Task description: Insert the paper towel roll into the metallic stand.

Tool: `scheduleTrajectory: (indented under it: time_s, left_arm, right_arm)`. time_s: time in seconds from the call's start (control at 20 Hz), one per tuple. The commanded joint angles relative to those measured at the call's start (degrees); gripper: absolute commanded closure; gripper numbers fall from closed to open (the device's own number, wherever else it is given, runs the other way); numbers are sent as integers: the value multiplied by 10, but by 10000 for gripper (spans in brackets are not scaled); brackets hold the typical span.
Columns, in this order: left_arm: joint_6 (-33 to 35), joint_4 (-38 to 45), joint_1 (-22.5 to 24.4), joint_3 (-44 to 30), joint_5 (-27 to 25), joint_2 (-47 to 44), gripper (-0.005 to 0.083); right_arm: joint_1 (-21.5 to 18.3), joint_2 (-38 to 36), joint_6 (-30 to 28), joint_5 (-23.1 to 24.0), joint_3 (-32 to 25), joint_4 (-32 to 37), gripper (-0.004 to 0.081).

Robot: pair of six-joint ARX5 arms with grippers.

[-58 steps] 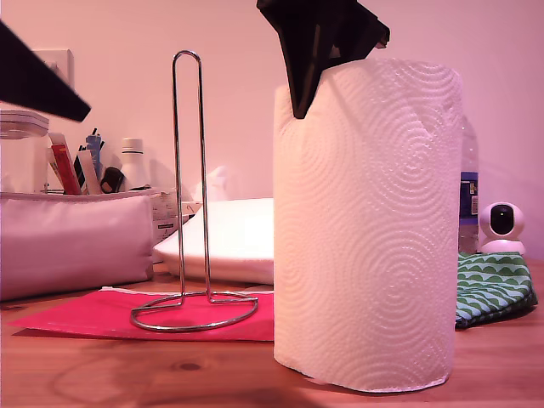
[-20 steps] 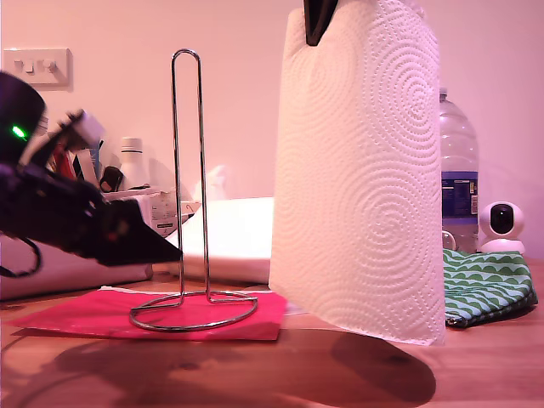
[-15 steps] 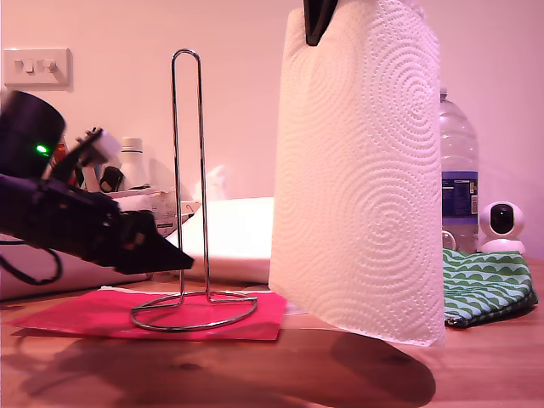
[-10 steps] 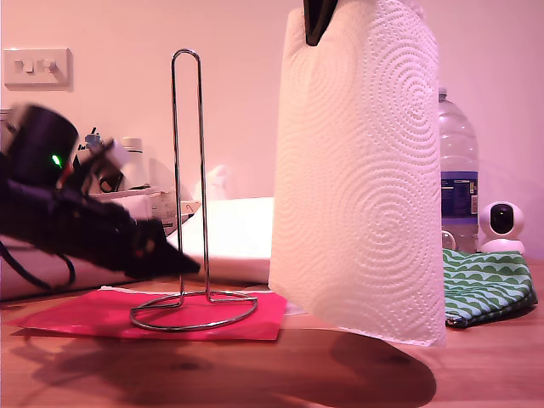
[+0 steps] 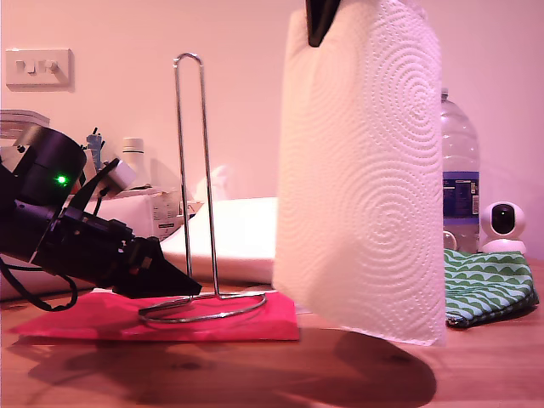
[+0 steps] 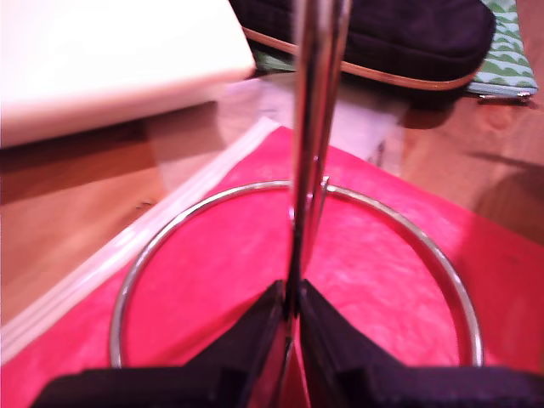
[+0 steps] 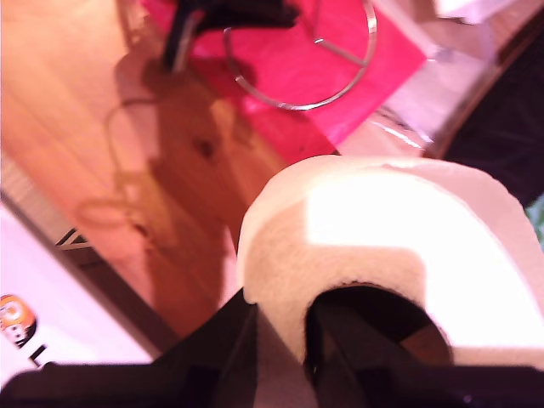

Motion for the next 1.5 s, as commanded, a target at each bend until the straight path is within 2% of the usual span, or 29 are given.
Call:
scheduleTrajectory:
  time_s: [0.0,0.25,0.45,0.65,0.95,1.25,1.45]
  left_arm:
    - [-1,-28,-16,-7,11,-8,794]
    - [34,-106,-46,-8,8,-13,794]
    - [63,-153,-63,-9,-18,-47,794]
    - [77,-200,-83,-10,-23,-64,794]
    - [105,-235,-129,-14,-69,-64,794]
    - [119,-264,-155,-14,-88,-64,794]
    - [121,-274,-174,-14,-119,-64,794]
  right_arm:
    - [-2,-5,-2,2,-1,3,783]
    - [-7,-5,-2,2,-1,3,783]
    - [-8,-5,-2,3,-1,3,783]
    - [-15,-5,-1,17,0,3,783]
    - [-27,-17,2,18,3,3,783]
    - [-30,-58,21,17,43,3,783]
    - [-30,-85,30,18,79,3,783]
